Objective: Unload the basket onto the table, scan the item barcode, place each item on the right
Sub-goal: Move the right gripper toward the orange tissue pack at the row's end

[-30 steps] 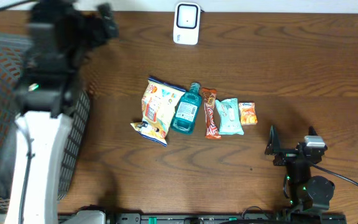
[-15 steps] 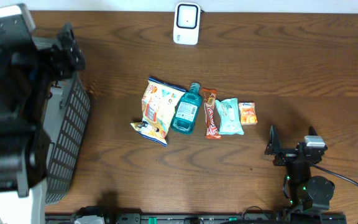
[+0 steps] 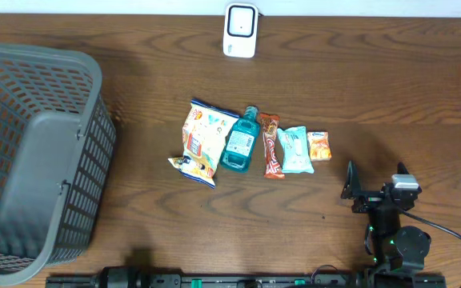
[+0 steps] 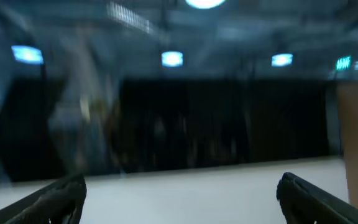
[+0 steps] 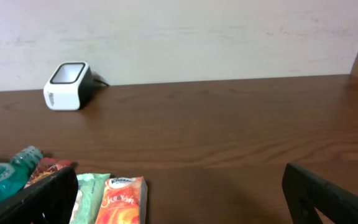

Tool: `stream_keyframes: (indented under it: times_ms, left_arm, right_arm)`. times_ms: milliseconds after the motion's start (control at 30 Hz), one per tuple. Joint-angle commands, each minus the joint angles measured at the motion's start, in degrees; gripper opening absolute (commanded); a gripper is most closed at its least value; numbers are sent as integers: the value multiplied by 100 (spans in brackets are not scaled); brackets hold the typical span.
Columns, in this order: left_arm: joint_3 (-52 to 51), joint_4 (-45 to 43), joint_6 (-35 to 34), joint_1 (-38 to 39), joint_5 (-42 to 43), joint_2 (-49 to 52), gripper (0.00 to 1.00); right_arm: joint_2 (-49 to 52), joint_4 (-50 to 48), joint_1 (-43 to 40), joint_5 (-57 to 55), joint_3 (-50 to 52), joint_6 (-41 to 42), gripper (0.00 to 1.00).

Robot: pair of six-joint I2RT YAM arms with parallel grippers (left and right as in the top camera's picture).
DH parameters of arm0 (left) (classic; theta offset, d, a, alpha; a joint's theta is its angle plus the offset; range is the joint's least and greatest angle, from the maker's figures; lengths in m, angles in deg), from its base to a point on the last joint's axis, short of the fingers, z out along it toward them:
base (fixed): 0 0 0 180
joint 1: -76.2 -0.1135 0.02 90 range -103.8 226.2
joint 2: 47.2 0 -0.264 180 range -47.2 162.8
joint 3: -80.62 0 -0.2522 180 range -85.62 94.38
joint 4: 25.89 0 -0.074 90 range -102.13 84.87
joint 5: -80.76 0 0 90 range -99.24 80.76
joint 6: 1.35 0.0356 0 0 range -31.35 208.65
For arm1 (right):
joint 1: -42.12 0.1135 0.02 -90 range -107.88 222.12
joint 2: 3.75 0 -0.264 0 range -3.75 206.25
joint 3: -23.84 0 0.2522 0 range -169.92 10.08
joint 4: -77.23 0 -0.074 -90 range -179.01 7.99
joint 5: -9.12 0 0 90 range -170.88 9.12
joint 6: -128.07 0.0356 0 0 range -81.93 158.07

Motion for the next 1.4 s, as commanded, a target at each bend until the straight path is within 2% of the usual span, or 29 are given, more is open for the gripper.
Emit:
stream_keyframes:
  times_ms: [0, 367, 433, 467, 500, 600, 833, 1067, 1167, 1367]
  left_arm:
    - [-31, -289, 92, 7, -282, -494, 98]
    - [-400, -470, -83, 7, -273, -691, 98]
    - [-649, -575, -262, 7, -269, -748, 98]
    - [-1008, -782, -560, 7, -251, -855, 98]
    - [-1244, -911, -702, 7, -251, -935, 98]
    - [-2002, -1311, -1088, 7, -251, -1246, 98]
    - [-3438, -2103, -1552, 7, -254, -2184, 98]
    - [-3886, -2184, -1670, -20, -313, -2192, 98]
    - [-3971, -2194, -1720, -111, -323, -2192, 98]
    - [-4094, -2181, -1720, -321, -385, -2192, 98]
  right_arm:
    - [-24, 20, 26, 17, 9, 74, 99]
    - [-24, 13, 28, 131, 9, 111, 99]
    - [-9, 13, 28, 245, 9, 623, 99]
    - [37, 4, 28, 402, 9, 1552, 99]
    - [81, -4, 28, 568, 9, 2100, 99]
    - [282, -74, 28, 1482, 9, 3147, 99]
    - [776, -79, 28, 4120, 9, 3268, 99]
    - [828, -85, 28, 6212, 9, 4019, 99]
    - [828, -87, 26, 6205, 9, 4017, 99]
    - [828, -157, 26, 5160, -11, 4019, 99]
